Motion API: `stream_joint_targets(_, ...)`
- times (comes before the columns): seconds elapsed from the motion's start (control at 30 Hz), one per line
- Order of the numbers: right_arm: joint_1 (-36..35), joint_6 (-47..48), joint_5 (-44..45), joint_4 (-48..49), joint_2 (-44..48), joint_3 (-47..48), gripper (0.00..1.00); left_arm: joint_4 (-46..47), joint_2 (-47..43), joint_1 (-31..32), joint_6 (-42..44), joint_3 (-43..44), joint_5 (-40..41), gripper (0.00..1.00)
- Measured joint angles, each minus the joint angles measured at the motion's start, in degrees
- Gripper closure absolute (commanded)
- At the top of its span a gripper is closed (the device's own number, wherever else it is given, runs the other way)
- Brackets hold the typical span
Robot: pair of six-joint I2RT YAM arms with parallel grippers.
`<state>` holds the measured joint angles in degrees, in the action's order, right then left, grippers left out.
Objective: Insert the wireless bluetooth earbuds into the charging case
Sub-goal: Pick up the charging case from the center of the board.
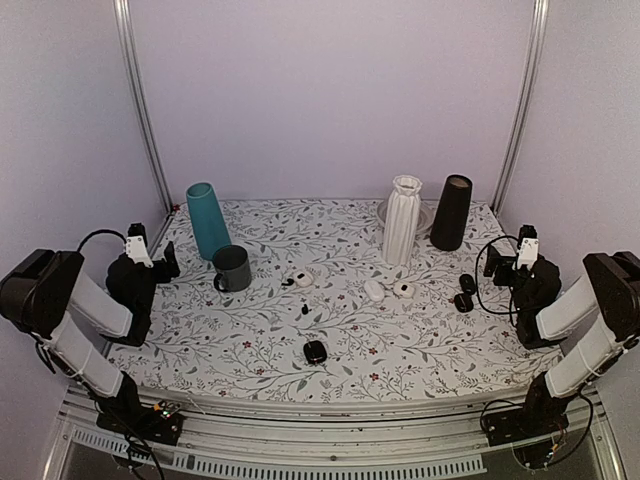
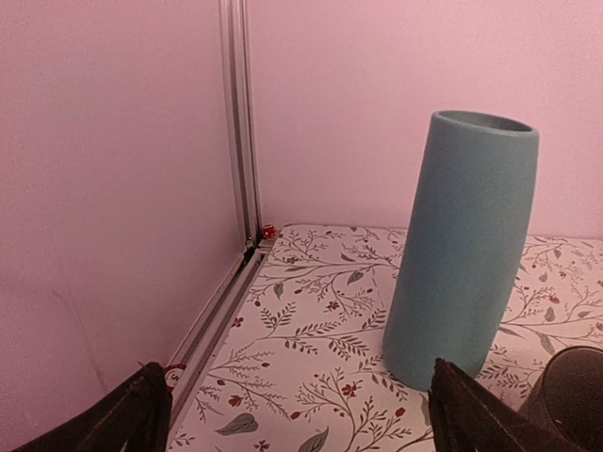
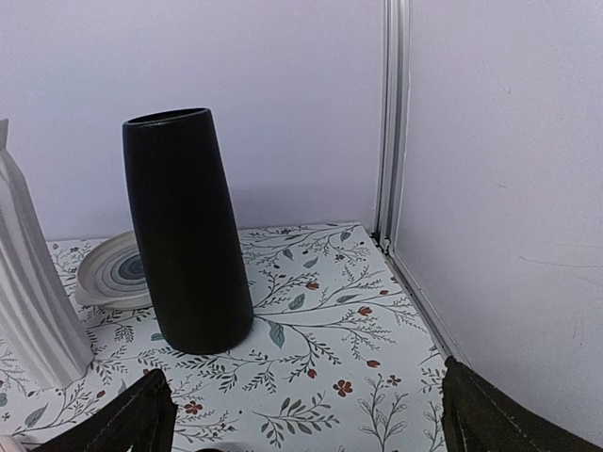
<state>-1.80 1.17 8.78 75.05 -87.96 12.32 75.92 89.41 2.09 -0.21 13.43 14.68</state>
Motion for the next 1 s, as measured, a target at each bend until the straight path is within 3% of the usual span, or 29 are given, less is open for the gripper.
stream_joint_targets(0.33,0.0,0.0,-0.2,0.0,0.0,0.0,0.01,-0.1,-0.4,0.4,0.1,-0.2,1.5,0.04)
stream_joint_targets(0.43,-0.5,0.5,-0.1,-1.9,2.3,-0.2,0.01,-3.8,-5.2,1.9,0.8,-0.4,4.1,0.04)
stream_joint_targets(0.57,-4.7,0.9,-0.6,-19.1,16.9,4.3,0.01,-24.4,-23.5,5.1,-3.7,5.0,4.0,0.04)
stream_joint_targets(0.7,-10.6,-4.5,-1.6,-35.8,28.5,17.2,0.01,-42.0,-37.5,6.8,-11.0,15.3,-1.7,0.04)
stream_joint_targets(0.8,-21.9,-5.5,1.4,-45.9,31.1,24.8,0.01,-51.8,-42.8,8.1,-14.1,18.1,-6.9,0.04)
stream_joint_targets(0.9,-31.1,-3.5,2.9,-53.5,31.3,28.3,0.01,-64.3,-47.1,8.3,-20.4,18.5,-6.4,0.04)
stream_joint_targets(1.0,-32.7,-5.7,9.0,-57.6,33.1,26.2,0.01,-72.3,-50.4,7.4,-23.7,17.1,-9.4,0.04)
